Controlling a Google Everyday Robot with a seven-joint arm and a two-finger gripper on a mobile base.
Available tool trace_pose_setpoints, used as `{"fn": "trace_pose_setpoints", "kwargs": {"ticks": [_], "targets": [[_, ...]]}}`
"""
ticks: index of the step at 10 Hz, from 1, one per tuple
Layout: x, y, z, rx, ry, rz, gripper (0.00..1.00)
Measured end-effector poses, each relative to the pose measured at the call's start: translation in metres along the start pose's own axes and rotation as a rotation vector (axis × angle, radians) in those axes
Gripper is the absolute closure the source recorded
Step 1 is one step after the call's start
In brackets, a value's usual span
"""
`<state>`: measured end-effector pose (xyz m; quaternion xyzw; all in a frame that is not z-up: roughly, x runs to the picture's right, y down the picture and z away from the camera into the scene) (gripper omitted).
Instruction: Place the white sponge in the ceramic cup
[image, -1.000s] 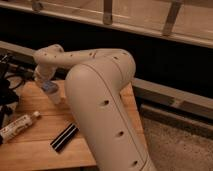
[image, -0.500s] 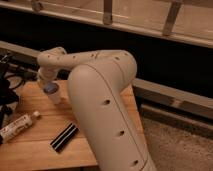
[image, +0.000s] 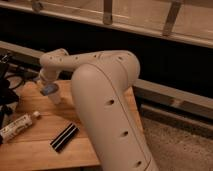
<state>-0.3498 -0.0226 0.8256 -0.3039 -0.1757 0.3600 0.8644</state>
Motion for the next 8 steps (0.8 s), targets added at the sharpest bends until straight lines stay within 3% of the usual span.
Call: {"fn": "trace_pose_setpoints", "kwargs": {"ticks": [4, 8], "targets": [[-0.01, -0.006, -0.002, 0.033, -0.007, -0.014, 0.2], [-0.04, -0.023, -0.024, 0.115, -0.033, -0.045, 0.22]]}}
